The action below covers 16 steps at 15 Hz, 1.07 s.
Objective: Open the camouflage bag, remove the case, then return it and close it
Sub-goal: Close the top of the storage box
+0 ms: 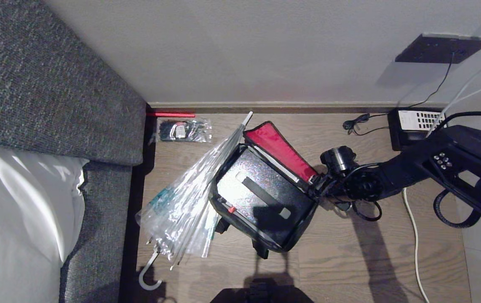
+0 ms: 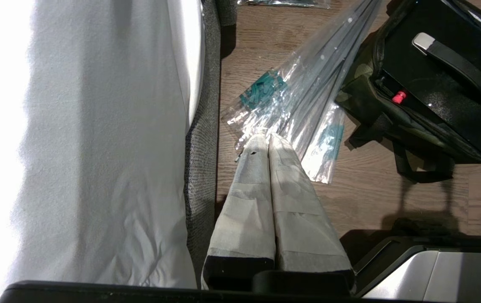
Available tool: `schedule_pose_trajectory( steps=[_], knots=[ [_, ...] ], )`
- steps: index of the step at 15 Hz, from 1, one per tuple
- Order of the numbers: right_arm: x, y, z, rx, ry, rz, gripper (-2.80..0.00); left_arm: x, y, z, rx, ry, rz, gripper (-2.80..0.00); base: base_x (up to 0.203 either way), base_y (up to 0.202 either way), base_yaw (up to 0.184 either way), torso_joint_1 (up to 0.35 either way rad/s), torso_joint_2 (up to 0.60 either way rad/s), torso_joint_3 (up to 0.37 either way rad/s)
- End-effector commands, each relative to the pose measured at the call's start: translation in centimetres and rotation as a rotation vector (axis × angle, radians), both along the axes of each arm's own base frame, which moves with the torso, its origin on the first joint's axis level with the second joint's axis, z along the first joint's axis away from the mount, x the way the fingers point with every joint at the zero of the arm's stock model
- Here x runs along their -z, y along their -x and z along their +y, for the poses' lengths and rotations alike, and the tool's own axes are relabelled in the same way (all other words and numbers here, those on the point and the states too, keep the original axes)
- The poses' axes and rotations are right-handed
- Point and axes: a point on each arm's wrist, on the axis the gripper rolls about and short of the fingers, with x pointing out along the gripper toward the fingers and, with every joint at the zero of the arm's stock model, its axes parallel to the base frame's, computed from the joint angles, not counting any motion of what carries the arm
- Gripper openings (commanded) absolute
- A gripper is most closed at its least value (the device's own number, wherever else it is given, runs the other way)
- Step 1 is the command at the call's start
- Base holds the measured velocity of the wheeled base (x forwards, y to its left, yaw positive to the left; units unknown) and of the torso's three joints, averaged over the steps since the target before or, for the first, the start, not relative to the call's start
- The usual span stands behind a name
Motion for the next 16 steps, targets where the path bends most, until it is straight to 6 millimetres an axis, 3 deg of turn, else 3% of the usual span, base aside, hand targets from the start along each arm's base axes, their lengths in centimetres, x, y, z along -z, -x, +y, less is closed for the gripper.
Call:
schedule_pose_trajectory(
  steps=[1, 5, 11, 13, 16],
  knots=[
    [0.5, -0.8, 0.4, 0.014, -0.018, -0.001, 0.0, 0.0, 0.0, 0.0, 0.0, 0.0, -0.001, -2.8, 0.0, 0.0, 0.0, 0.0, 0.0, 0.0],
    [-1.9, -2.6, 0.3, 0.105, -0.144, -0.055, 0.0, 0.0, 0.0, 0.0, 0.0, 0.0, -0.001, -2.8, 0.0, 0.0, 0.0, 0.0, 0.0, 0.0],
    [-4.9, -0.3, -0.5, -0.045, -0.266, -0.009, 0.0, 0.0, 0.0, 0.0, 0.0, 0.0, -0.002, -2.8, 0.0, 0.0, 0.0, 0.0, 0.0, 0.0],
    [-5.7, 0.3, -1.5, -0.194, -0.19, -0.011, 0.0, 0.0, 0.0, 0.0, 0.0, 0.0, -0.001, -2.8, 0.0, 0.0, 0.0, 0.0, 0.0, 0.0],
    [-6.3, 1.9, -4.7, -0.341, -0.057, -0.053, 0.0, 0.0, 0.0, 0.0, 0.0, 0.0, -0.002, -2.8, 0.0, 0.0, 0.0, 0.0, 0.0, 0.0]
  ],
)
